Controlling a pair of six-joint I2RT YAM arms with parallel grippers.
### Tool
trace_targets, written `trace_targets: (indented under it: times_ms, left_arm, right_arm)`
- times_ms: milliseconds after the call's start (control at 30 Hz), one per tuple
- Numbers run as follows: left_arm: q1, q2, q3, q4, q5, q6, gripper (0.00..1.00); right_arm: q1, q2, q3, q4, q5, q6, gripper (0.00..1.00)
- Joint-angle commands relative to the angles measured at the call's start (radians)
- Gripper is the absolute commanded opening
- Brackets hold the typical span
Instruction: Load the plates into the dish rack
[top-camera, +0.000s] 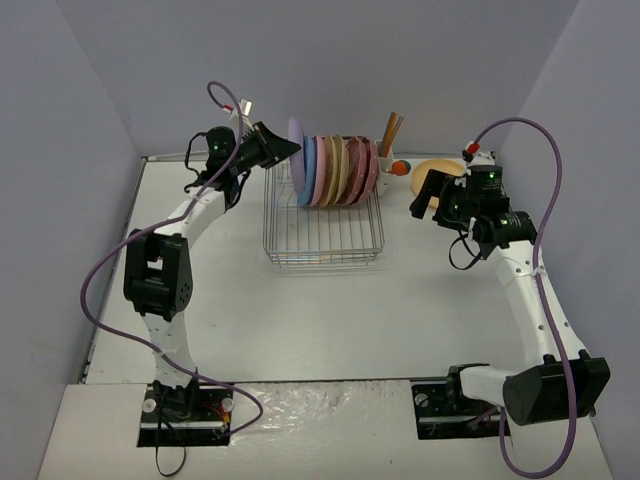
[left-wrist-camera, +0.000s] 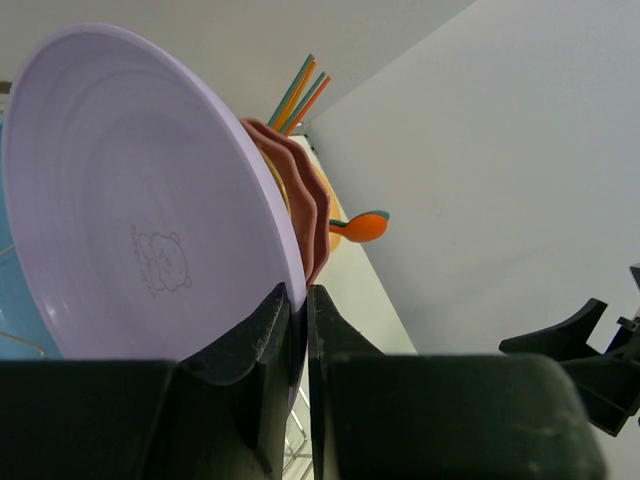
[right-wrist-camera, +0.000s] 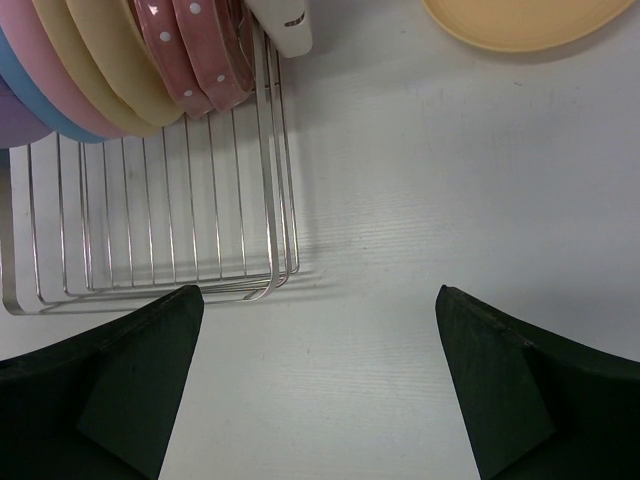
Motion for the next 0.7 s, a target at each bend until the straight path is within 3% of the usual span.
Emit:
trace_targets:
  times_ms: [0, 167, 433, 667]
  left_arm:
    - [-0.009, -0.035, 0.053, 0.015, -0.001, 0.061, 0.00]
    - [-0.012, 0.005, 0.046, 0.014, -0.002, 0.070, 0.00]
    - [-0.017, 0.013, 0.050, -0.077, -0.078, 0.215, 0.00]
    - [-0.019, 0.029, 0.066, -0.096, -0.090, 0.243, 0.29]
  right_arm:
    - [-0.010, -0.017, -0.002, 0.058, -0.010, -0.009, 0.99]
    - [-0.012, -0.017, -0.010, 0.060, -0.010, -0.007, 0.99]
    - [-0.015, -0.016, -0.026, 0.066, -0.001, -0.012, 0.99]
    - [-0.016, -0.004, -0.028, 0.078, -0.001, -0.006, 0.99]
